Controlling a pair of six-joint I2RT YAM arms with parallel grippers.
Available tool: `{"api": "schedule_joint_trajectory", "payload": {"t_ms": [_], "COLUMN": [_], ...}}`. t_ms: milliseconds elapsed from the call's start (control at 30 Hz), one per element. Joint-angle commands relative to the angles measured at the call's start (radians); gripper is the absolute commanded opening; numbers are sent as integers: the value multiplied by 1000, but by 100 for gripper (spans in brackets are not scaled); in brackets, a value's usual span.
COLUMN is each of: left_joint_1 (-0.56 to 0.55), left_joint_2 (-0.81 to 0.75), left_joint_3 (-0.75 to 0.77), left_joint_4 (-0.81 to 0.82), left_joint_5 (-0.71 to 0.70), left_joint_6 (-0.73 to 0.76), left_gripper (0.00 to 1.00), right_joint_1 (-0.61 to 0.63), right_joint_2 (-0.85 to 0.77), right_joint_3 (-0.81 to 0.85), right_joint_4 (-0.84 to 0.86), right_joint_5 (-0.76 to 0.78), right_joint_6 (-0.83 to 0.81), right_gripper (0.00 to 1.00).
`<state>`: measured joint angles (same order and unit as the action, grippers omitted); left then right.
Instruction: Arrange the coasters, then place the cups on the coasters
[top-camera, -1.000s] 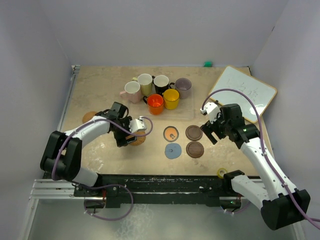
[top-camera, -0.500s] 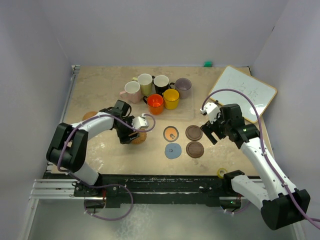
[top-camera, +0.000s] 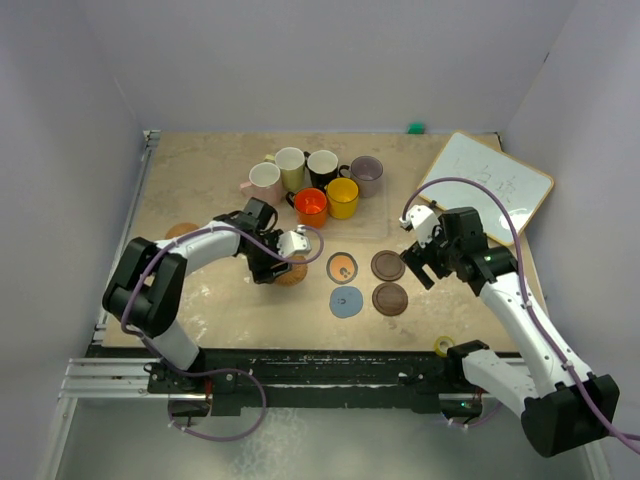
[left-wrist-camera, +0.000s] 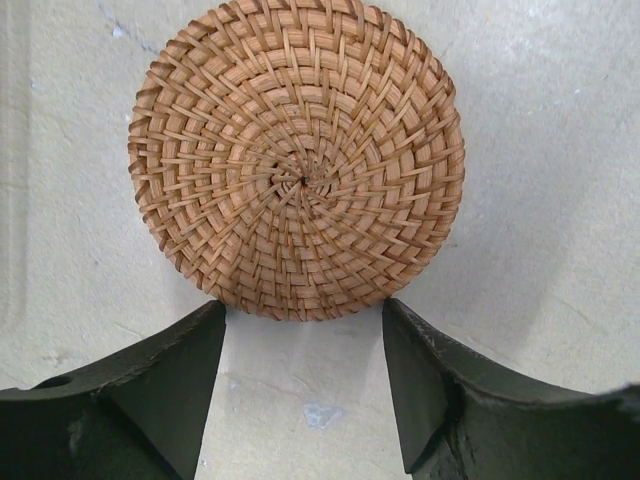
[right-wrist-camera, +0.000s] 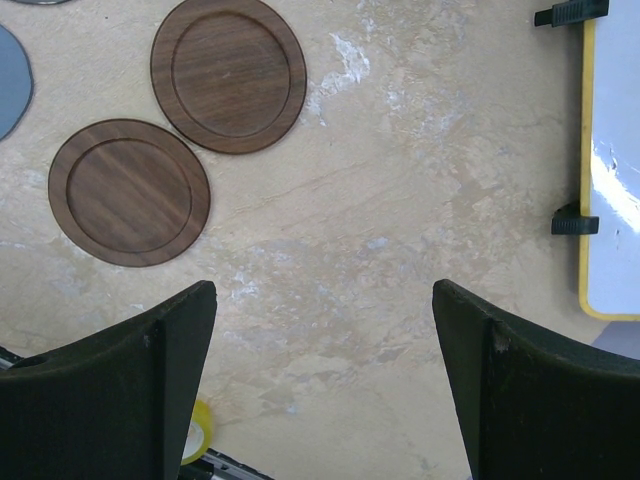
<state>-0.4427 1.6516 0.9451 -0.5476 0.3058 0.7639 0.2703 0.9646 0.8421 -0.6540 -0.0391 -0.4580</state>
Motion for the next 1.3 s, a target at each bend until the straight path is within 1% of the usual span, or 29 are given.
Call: {"api": "schedule_joint_trajectory", "payload": {"t_ms": [0, 233, 500, 700, 867, 1000, 1167, 1267], "left_joint_1": [-31, -42, -42, -41, -20, 57, 248, 361], "left_joint_2": [36, 44, 2, -92, -200, -259, -313, -316], "left_joint_3": [13, 28, 33, 18, 1, -8, 8, 23], "left_joint_4": [29, 26, 1, -21, -48, -55, -52, -35], "left_joint_5": [30, 0, -6, -24, -53, -70, -73, -72], "left_joint_6": [-34, -48, -48, -41, -37, -42, -78, -93], "left_gripper": [61, 60, 62, 70, 74, 74, 74, 74], "right_joint_1": [6, 5, 6, 6, 5, 6, 7, 7], "right_joint_2": [6, 6, 6, 5, 1, -1, -7, -9], "right_joint_3": [-3, -3, -3, 0, 0, 2, 3, 0], "right_joint_4": [-11, -13, -15, -13, -11, -6, 4, 7], "right_joint_5": [-1, -4, -5, -5, -5, -4, 3, 4], "right_joint_6": [-14, -14, -15, -19, -21, -20, -21, -21], "right_gripper": [90, 90, 91, 90, 90, 90, 91, 91]}}
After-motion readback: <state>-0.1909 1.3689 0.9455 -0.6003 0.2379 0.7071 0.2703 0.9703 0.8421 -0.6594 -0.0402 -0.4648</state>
